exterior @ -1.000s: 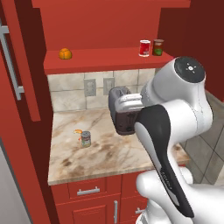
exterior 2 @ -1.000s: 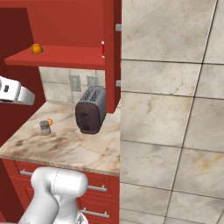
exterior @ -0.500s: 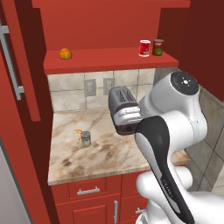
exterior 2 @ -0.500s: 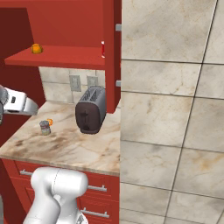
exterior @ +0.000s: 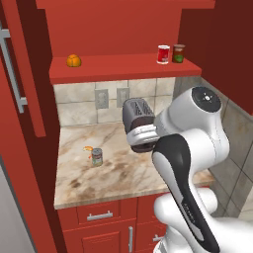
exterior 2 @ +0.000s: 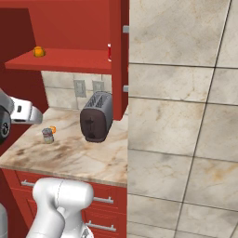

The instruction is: Pick the cans from the counter and place them in their designated side in the cabinet.

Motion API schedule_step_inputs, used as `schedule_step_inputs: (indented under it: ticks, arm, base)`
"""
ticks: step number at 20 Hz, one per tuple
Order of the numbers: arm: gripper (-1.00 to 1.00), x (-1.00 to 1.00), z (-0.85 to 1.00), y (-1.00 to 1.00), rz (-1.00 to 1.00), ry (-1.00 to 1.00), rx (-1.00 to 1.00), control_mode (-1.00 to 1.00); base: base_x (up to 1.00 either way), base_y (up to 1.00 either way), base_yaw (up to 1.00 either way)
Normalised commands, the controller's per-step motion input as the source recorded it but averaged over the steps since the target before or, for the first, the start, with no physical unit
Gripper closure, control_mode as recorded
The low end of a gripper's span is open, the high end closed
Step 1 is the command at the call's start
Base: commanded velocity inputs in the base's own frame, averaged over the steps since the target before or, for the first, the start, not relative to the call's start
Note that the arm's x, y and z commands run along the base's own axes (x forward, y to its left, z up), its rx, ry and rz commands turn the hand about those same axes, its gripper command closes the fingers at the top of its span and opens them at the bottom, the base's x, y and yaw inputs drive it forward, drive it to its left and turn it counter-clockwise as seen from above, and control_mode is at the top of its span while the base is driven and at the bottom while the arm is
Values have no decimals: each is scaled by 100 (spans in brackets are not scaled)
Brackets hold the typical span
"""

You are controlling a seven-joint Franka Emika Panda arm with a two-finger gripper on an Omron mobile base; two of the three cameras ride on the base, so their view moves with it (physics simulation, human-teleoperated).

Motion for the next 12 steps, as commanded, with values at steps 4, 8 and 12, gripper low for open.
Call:
schedule_step_inputs:
  ticks: [4, 8, 12]
  arm:
    - [-100, 11, 0, 15, 4, 1, 0, -100]
    - [-100, 16, -5, 15, 1, 1, 0, -100]
    - [-100, 23, -13, 8, 0, 1, 0, -100]
  base:
    - [0, 0, 0]
    - [0, 0, 0]
    - [0, 0, 0]
